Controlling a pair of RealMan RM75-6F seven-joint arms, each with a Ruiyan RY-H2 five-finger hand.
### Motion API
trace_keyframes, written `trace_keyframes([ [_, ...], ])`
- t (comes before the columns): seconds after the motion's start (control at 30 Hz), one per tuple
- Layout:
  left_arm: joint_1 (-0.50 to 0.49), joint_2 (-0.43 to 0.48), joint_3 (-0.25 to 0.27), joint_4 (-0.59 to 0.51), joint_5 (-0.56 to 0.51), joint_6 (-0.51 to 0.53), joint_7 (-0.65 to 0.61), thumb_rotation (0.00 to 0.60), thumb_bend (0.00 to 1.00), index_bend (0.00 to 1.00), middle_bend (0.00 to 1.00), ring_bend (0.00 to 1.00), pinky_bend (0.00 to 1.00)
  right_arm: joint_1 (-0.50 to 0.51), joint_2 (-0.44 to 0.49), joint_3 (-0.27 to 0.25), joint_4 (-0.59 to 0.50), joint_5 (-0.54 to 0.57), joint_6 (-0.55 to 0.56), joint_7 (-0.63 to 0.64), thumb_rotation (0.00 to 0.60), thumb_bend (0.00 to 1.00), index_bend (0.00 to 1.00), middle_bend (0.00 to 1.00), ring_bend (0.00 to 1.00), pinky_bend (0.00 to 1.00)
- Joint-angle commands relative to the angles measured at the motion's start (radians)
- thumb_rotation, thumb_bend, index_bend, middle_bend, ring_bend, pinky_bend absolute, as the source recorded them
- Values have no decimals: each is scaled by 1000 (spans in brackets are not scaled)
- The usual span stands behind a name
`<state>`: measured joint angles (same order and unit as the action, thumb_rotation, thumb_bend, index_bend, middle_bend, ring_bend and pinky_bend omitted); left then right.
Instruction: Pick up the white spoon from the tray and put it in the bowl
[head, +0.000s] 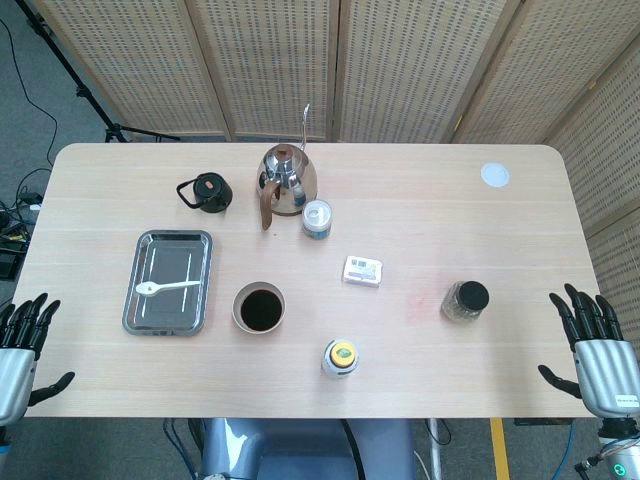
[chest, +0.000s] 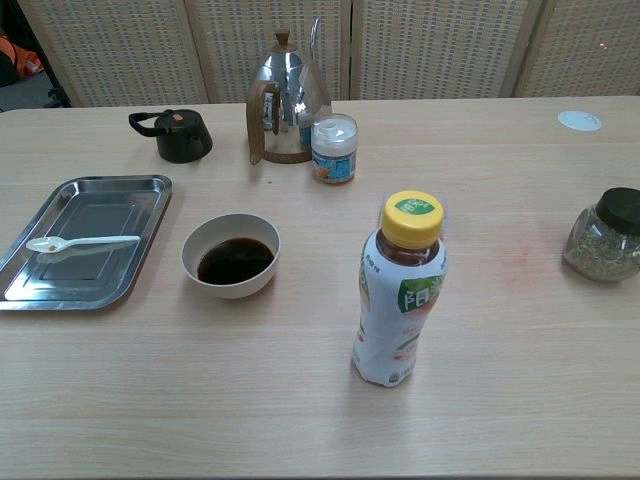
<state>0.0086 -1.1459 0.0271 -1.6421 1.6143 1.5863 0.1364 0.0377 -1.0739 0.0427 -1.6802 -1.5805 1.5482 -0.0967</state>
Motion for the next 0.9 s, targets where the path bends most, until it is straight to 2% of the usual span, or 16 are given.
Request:
trace_keyframes([
  [0.03, -3, 8, 5, -5, -1, -11, -8, 600, 0, 0, 0, 0, 0, 0, 1, -2, -1, -1, -2, 0, 600, 0, 37, 0, 0, 0],
  [0.3, -6, 8, 4, -6, -7, -22, -12, 600, 0, 0, 0, 0, 0, -1, 8, -2, -10, 0, -2, 7, 600, 0, 37, 0, 0, 0],
  [0.47, -29, 8, 5, -10, -17, -68, -36, 600, 1, 0, 0, 0, 0, -1, 13, 3, -17, 10, -3, 15, 600, 0, 37, 0, 0, 0],
  [0.63, -72, -13, -30, -6, -39, -113, -24, 600, 6, 6, 0, 0, 0, 6, 18, 6, -16, 26, -24, 36, 600, 0, 37, 0, 0, 0],
  [0.73, -122, -27, -59, 7, -42, -161, -21, 600, 13, 54, 0, 0, 0, 9, 24, 7, -15, 35, -34, 55, 600, 0, 37, 0, 0, 0],
  [0.9, -228, -59, -126, 21, -134, -312, -26, 600, 112, 209, 0, 0, 0, 12, 36, 13, -20, 47, -41, 85, 600, 0, 37, 0, 0, 0],
])
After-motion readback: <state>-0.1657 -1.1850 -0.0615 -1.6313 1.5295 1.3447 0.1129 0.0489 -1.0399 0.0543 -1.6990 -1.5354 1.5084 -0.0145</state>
